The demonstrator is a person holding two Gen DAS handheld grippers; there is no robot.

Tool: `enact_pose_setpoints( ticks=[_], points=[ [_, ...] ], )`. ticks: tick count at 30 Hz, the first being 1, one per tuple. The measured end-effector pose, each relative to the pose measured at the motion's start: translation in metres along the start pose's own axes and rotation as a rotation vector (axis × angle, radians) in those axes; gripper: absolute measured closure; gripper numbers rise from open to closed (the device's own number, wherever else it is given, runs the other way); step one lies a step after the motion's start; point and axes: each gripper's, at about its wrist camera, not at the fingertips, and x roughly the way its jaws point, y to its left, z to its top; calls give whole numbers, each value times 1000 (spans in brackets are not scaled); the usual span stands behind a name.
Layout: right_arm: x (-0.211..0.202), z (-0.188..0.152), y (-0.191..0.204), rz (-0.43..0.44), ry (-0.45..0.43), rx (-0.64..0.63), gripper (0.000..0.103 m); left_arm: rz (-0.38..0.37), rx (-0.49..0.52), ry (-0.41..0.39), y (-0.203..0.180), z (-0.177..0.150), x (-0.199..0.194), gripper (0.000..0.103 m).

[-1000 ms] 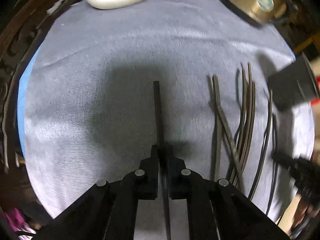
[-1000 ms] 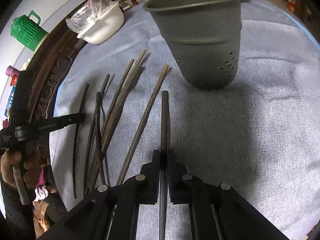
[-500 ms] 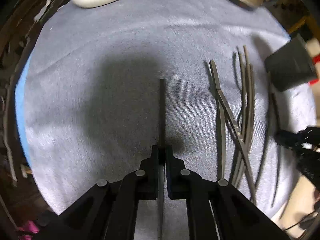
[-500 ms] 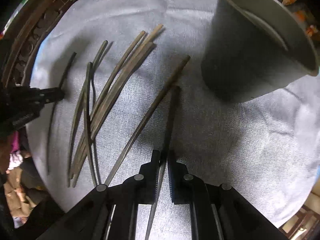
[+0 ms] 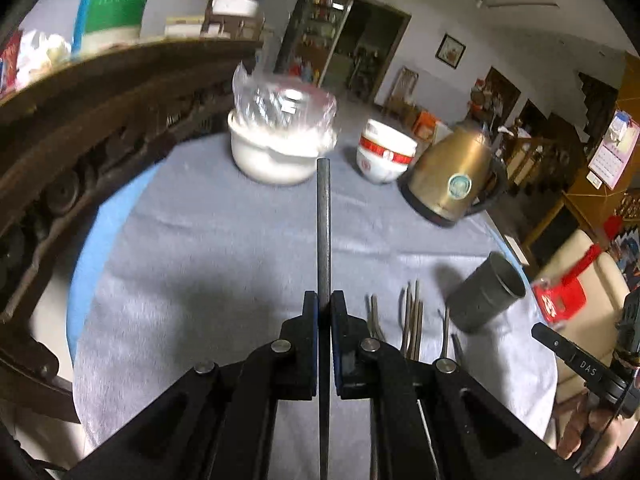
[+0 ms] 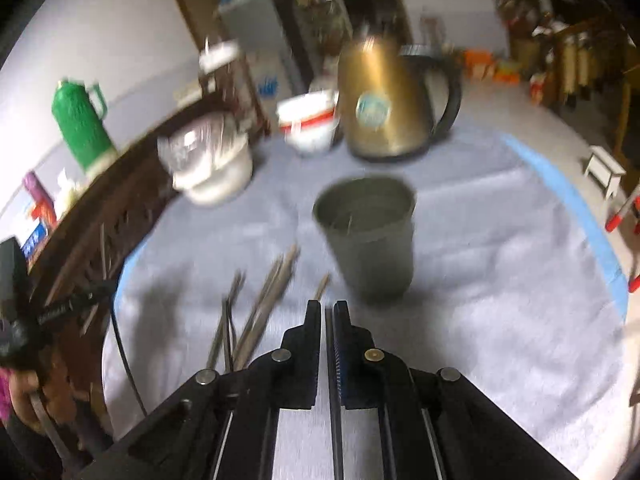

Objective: Organize utensils
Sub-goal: 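Lift the chopsticks upright with both tools and carry them toward the grey cup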

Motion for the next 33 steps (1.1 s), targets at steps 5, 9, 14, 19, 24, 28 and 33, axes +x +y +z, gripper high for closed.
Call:
enact_pose_setpoints(
  ticks=[5,9,14,19,24,28,33],
  points=[
    [53,-6,4,17,317,-69,94,30,57,180,-8,-1,30,97],
    [85,-17,12,-25,468,-128,93,78,75,391,-2,-3,61,97],
    [120,-11,13,-47,579,-107,77,108,88,563,1,-2,97,96],
    [144,-7,24,-95,661,-166,30,153,53,666,13,1,119,91],
    [157,-7,34,-132,693,-210,35,162,55,698,13,8,128,91],
    [163,2,32,-155,683,-191,85,147,60,737,-1,6,140,90],
    [168,4,35,-145,687,-194,91,155,71,748,-18,4,150,58]
  ],
)
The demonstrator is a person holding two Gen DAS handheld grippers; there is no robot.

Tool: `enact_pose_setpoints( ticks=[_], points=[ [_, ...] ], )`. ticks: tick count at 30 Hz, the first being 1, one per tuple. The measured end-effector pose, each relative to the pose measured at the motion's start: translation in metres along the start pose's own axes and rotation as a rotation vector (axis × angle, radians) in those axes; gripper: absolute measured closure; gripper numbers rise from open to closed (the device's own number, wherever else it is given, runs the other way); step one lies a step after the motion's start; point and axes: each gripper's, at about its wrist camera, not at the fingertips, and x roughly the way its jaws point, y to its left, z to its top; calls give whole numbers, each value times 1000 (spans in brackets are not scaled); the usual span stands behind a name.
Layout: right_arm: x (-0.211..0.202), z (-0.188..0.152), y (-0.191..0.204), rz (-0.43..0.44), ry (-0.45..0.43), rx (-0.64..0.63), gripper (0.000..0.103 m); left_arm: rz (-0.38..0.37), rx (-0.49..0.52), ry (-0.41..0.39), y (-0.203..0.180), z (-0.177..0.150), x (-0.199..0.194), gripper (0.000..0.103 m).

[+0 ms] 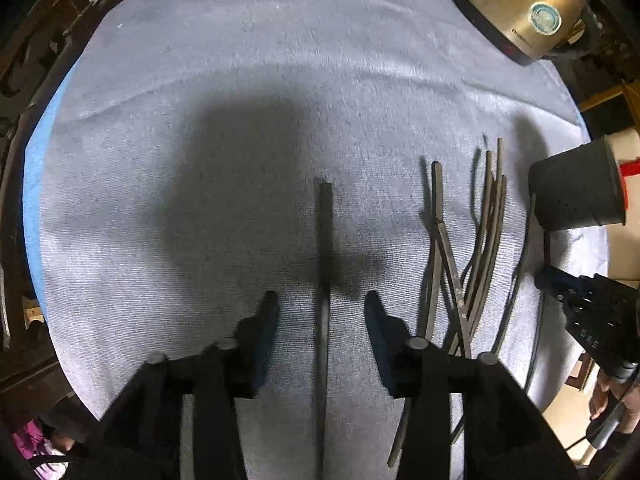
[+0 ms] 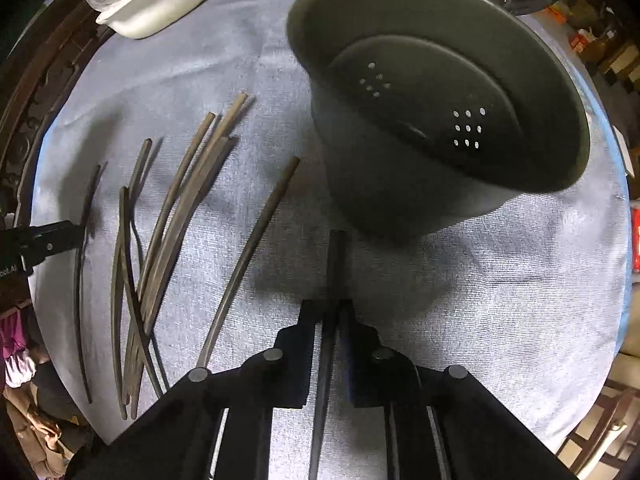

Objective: Organize utensils
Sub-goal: 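Lift the chopsticks upright with both tools and carry them toward the grey cup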

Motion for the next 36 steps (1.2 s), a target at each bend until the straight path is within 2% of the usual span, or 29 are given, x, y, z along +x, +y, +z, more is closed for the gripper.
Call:
enact_pose_setpoints(
  ticks=[2,3,5,9,11,14,16,18,20,22,24,26,29,33,36],
  points=[
    [2,-1,1,-1,-6,-3,94,13,7,-5,-4,-1,4,61],
    [2,0,2,8,-8,1,94,11,11,-3,-5,-1,7,79],
    [4,-2,1,19,-15,5,95,36,19,-13,-5,-1,10,97],
    [2,-17,-8,49,-67,17,96,-24,-4,-35,9,-5,8,97],
    [-8,-32,-11,76,-105,23,96,-60,-32,-65,33,-12,-10,97],
    [-30,-48,-13,132,-205,55,96,-125,-59,-176,46,-27,-35,97],
    [-51,-63,-14,158,-302,79,96,-143,-73,-258,53,-38,-55,97],
    [-74,-76,-15,167,-400,103,96,-184,-79,-398,55,-53,-83,97],
    [-96,-84,-23,151,-512,126,96,-178,-86,-508,58,-61,-105,97],
    [-114,-91,-26,139,-617,153,96,-205,-96,-642,57,-69,-124,97],
    [-131,-98,-30,108,-726,177,96,-166,-91,-774,53,-82,-135,97],
    [-150,-96,-40,90,-808,203,96,-139,-97,-871,48,-87,-142,97],
    [-159,-99,-43,11,-937,227,96,-81,-109,-1010,26,-85,-144,97],
    [-157,-101,-43,-65,-1026,231,96,17,-117,-1108,16,-82,-138,97],
    [-153,-109,-42,-81,-1050,226,96,63,-99,-1128,11,-84,-126,97]
  ],
)
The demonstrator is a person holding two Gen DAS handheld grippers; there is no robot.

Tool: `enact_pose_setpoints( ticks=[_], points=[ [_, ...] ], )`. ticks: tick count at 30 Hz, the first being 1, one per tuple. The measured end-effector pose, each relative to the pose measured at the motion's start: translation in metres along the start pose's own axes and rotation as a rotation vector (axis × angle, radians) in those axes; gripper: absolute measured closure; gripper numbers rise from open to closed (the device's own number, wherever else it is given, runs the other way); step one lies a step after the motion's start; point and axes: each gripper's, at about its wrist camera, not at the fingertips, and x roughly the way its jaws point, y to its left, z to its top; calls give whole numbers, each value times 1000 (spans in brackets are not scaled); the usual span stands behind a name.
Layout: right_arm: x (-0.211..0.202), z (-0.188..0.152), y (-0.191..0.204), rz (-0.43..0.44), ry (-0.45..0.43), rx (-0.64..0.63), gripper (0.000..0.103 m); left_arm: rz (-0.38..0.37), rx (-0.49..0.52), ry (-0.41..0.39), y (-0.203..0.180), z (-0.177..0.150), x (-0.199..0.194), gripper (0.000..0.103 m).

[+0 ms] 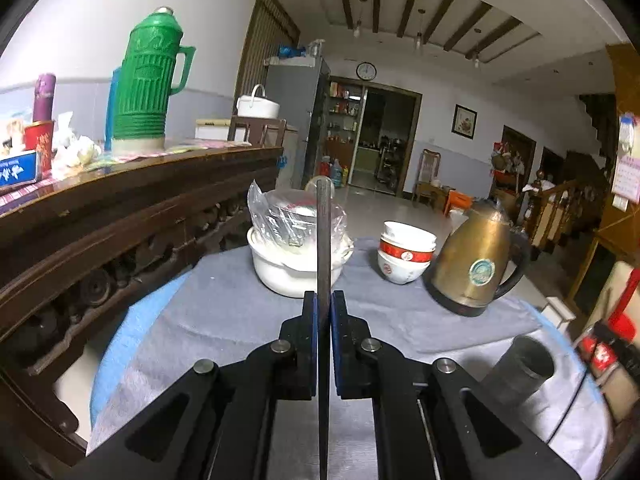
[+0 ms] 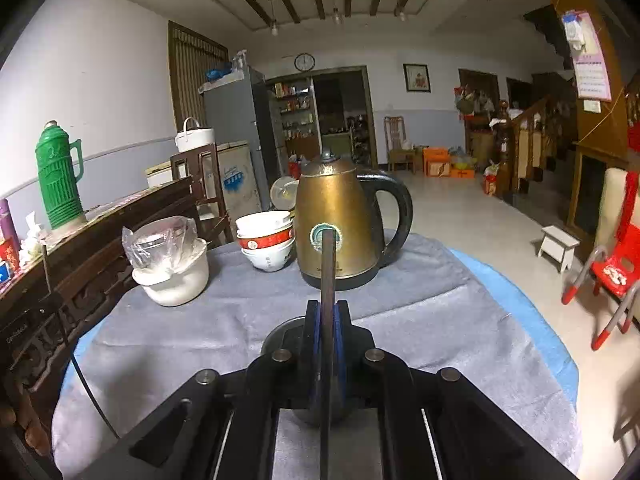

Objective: Organize utensils
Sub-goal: 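Lift the chopsticks upright with both tools and carry them toward the grey cup, then lower both chopsticks into the grey perforated cup and open both tools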

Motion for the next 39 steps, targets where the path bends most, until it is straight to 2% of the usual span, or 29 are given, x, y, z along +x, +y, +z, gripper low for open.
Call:
enact_pose_setpoints(
  ticks=[4,6,10,17,26,34,39],
  points=[
    [-20,-1,1,10,-18,-41,96,2,11,6,3,-15,-10,97],
    [-32,-3,3,20,-24,-50,96,13,18,-36,6,-20,-25,96],
    [-54,-4,2,37,-29,-63,96,-2,12,-54,18,-26,-52,96],
    [-94,-18,1,57,-35,-57,96,-53,-32,-38,33,-34,-94,95],
    [-118,-28,-9,50,-33,-13,96,-75,-65,-16,36,-43,-113,96],
    [-135,-21,-13,58,-82,2,96,-128,-95,-51,29,-22,-127,96],
    [-152,0,-15,75,-158,9,96,-222,-137,-86,15,7,-138,96]
  ],
)
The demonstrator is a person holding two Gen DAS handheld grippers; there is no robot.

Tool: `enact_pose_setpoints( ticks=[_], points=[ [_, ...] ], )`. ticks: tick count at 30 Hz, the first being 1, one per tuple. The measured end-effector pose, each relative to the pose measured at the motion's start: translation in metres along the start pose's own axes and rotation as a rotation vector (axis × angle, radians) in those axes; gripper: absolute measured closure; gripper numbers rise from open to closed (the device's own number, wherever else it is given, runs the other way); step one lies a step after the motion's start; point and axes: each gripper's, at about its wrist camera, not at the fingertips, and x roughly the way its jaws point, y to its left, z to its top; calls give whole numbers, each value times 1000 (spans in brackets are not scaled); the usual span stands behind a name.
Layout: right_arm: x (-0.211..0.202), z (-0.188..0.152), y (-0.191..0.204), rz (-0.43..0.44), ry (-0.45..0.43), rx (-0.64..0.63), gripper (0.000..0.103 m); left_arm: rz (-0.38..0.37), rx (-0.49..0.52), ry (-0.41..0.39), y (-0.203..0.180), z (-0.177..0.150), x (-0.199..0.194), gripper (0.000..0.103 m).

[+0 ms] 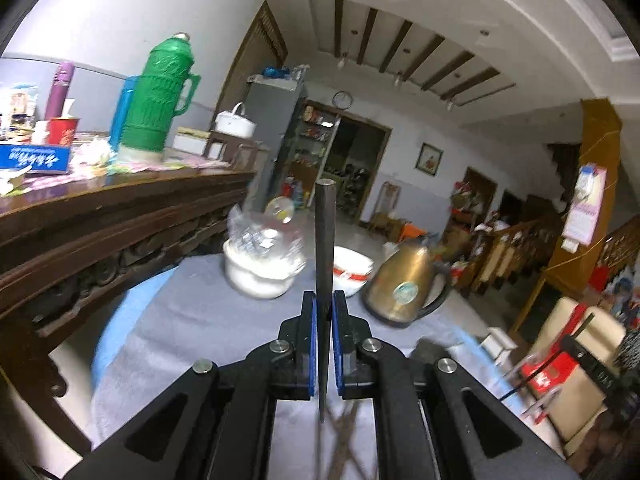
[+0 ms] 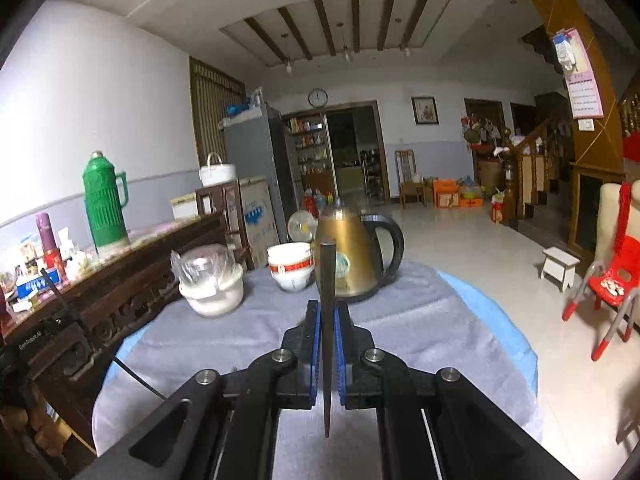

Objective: Organize utensils
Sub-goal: 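Lower both chopsticks into the grey perforated cup and open both tools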

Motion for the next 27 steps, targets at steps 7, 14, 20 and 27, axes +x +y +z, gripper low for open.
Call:
enact_pose_setpoints(
  ticks=[7,14,20,27],
  points=[
    [-7,54,-1,24,-140,4,96,-170,-39,1,-47,35,26,96],
    [40,80,-5,25,-145,9,96,-267,-11,23,-102,52,86,96],
    [91,68,-15,29,-59,29,96,-246,20,126,-124,27,148,96],
    [137,43,-26,47,67,41,96,-211,51,221,-127,2,189,96]
  ],
)
